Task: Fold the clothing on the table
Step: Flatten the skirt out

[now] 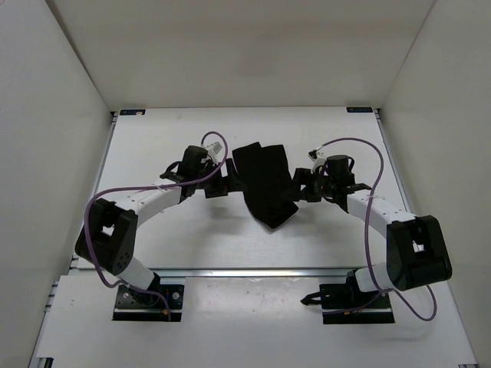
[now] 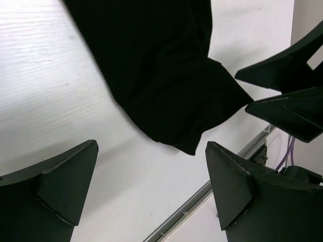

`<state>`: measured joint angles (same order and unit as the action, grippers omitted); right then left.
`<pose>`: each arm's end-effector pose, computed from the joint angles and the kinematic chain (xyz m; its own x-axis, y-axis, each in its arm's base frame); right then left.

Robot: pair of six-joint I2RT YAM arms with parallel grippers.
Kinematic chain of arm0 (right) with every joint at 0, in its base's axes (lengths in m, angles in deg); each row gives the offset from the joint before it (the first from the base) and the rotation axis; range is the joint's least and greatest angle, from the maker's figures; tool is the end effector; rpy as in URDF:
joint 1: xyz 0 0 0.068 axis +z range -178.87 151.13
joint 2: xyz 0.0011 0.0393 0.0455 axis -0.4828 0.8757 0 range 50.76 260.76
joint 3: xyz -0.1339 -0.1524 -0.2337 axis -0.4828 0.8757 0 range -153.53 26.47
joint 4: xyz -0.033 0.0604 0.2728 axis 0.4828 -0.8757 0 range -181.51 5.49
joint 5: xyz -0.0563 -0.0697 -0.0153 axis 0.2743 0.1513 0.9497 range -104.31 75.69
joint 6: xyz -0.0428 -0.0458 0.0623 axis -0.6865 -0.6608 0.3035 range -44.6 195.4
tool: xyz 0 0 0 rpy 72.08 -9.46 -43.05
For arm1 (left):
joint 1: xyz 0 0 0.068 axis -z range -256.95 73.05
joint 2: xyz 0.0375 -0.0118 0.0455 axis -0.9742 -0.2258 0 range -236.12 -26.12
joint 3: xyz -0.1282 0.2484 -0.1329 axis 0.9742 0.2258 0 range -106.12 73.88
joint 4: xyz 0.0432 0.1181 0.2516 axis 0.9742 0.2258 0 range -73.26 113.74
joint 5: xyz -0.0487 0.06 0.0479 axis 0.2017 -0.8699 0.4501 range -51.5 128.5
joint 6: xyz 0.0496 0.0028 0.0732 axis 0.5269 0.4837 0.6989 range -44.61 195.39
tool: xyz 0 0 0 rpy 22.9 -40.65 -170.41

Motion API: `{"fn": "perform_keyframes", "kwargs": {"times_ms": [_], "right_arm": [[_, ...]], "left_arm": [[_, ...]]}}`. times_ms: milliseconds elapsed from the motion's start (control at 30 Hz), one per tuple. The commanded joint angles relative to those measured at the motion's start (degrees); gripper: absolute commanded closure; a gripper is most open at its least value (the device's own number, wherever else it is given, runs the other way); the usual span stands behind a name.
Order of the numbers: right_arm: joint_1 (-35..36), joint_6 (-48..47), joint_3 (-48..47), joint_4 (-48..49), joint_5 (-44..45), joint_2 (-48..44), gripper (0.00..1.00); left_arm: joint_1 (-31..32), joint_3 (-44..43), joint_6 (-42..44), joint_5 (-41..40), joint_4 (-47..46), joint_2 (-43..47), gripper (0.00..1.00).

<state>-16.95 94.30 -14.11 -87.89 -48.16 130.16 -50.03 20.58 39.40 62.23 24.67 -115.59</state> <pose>0.2968 0.1074 0.1965 -0.8080 0.1044 -0.5798 -0.3315 0.7331 0.5939 0.3175 -0.1968 0.2050 -0.8970 -0.1477 -0.4166 0.1794 0.7397 -0.6485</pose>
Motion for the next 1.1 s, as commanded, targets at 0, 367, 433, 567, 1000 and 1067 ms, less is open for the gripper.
{"fn": "perform_keyframes", "kwargs": {"times_ms": [0, 367, 433, 567, 1000, 1067], "right_arm": [[2.05, -0.61, -2.57, 3.02, 0.18, 1.19, 0.30], [7.59, -3.69, -9.16, -4.78, 2.90, 7.88, 0.78], [8.37, -3.60, -11.36, -6.72, 3.96, 8.84, 0.98], [11.10, -6.50, -19.52, -14.09, 5.72, 11.74, 1.00], [20.69, -5.82, -88.56, -32.96, -1.38, 28.56, 1.00], [17.01, -4.14, -77.10, -22.52, -2.36, 21.79, 1.00]], "left_arm": [[-1.25, 1.70, 0.30, 0.36, -0.45, 4.21, 0.01], [-5.91, 8.73, 0.22, 0.62, -1.60, 10.98, 0.01], [-6.79, 9.87, 0.21, 0.88, -1.77, 12.47, 0.01], [-7.84, 12.17, -0.05, 0.45, -2.03, 15.20, 0.01], [-15.75, 14.98, -5.32, -3.52, 1.57, 26.62, 0.01], [-15.49, 13.84, -6.45, -2.28, 0.61, 27.07, 0.01]]}}
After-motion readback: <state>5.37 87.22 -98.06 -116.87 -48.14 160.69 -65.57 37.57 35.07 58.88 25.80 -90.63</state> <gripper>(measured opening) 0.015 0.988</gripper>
